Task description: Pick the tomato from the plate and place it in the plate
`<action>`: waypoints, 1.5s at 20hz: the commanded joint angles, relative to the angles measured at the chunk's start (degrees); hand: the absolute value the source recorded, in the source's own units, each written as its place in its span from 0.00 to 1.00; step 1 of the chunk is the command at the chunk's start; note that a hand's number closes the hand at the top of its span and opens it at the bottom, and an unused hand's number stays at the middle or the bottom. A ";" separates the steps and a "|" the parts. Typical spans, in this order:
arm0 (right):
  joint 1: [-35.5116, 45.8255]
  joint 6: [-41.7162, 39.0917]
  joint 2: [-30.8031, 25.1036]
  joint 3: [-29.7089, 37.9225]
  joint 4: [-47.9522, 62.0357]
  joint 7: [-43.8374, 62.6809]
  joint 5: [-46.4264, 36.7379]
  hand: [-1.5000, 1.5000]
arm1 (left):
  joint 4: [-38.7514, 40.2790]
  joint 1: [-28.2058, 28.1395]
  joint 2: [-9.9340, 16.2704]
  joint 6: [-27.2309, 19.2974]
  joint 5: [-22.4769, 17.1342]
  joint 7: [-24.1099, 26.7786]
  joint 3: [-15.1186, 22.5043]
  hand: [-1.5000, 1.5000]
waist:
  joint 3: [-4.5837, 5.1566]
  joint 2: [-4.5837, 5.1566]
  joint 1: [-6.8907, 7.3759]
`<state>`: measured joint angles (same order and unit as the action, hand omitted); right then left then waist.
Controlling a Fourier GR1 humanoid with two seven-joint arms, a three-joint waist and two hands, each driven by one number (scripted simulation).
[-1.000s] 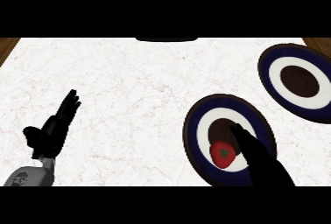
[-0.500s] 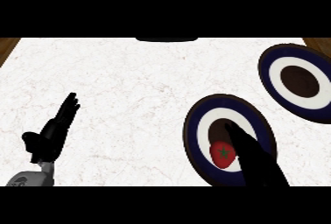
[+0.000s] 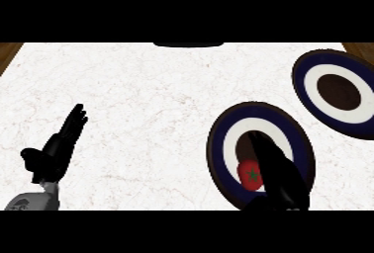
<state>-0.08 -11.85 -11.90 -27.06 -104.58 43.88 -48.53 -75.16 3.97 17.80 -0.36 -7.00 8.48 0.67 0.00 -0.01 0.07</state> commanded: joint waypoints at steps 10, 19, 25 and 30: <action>0.88 4.25 1.84 2.34 14.24 -15.99 -0.77 1.00 | -2.37 -0.20 -3.00 0.49 3.33 -2.39 -1.07 0.50 | -0.01 0.04 0.00; -0.87 8.59 0.02 0.65 5.82 -18.64 -8.30 1.00 | -2.15 -1.83 -4.80 0.21 5.29 -0.87 -1.03 0.50 | -0.01 -0.08 -0.19; -6.54 15.48 -16.72 32.74 12.00 -31.79 9.21 1.00 | -1.18 -2.85 -2.61 0.17 3.15 -0.20 -4.61 0.50 | -0.86 0.00 -5.56; -8.50 15.56 -23.76 46.66 19.81 -47.54 22.39 1.00 | -1.74 -2.92 -3.06 0.32 2.57 -0.25 -4.71 0.50 | -0.75 -0.41 -5.44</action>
<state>-7.00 3.28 -30.59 9.45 -89.79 5.75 -34.52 -76.63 0.80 14.82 0.30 -4.22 8.49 -3.68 -0.63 -0.34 -4.59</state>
